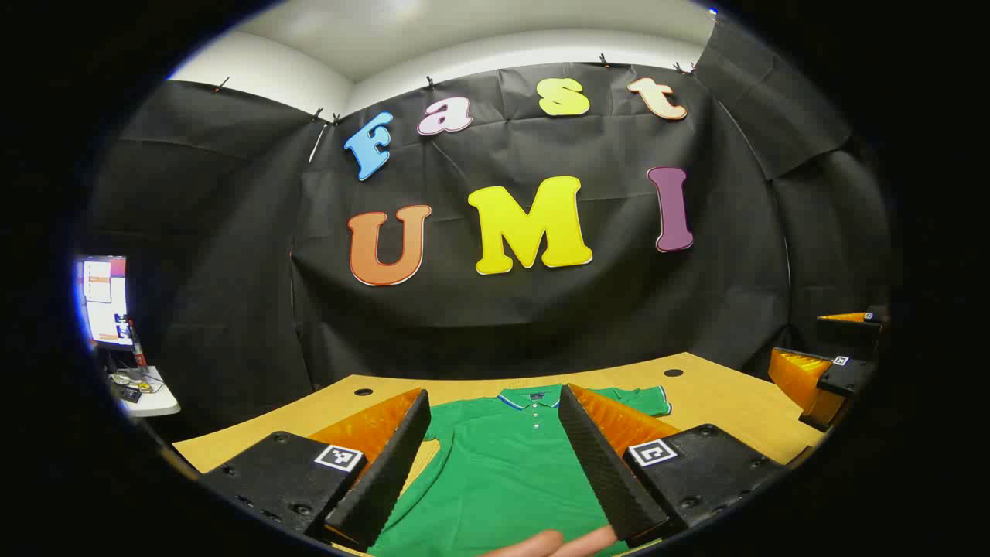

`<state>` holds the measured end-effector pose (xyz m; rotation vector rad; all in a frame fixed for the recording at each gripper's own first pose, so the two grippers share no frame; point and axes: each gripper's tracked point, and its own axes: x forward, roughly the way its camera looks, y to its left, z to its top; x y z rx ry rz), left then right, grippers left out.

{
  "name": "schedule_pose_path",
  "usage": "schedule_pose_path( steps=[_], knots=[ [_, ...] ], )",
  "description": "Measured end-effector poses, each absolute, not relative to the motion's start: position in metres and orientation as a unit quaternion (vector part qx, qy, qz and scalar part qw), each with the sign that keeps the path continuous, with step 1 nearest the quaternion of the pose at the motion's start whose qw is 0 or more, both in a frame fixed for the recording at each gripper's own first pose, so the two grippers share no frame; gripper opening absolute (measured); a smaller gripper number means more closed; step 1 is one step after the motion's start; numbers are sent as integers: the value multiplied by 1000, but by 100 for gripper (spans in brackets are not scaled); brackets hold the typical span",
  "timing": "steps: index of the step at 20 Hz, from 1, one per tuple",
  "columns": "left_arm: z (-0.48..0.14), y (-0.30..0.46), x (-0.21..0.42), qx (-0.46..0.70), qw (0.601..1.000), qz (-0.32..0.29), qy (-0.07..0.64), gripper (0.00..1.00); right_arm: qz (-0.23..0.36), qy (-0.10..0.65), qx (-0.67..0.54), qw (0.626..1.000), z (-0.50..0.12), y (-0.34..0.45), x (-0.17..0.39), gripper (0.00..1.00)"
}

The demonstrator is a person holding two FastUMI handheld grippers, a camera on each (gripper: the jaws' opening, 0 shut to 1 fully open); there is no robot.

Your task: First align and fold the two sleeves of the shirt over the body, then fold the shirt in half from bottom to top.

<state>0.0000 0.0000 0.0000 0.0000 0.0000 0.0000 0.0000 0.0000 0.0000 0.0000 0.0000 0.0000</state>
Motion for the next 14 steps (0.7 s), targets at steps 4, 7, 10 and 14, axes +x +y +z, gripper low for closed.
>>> schedule_pose_path(
  steps=[4,7,10,14],
  knots=[
    [-4,3,4,-14,1000,-2,11,100,2,12,-2,1000,-9,3,6,95],
    [-4,7,5,-19,1000,1,11,100,2,15,-7,1000,-12,5,8,95],
    [-5,6,8,-22,1000,1,15,100,2,18,-8,1000,-15,4,9,95],
    [-10,5,9,-17,1000,2,19,100,-2,18,-3,1000,-14,-1,10,95]
  ],
)
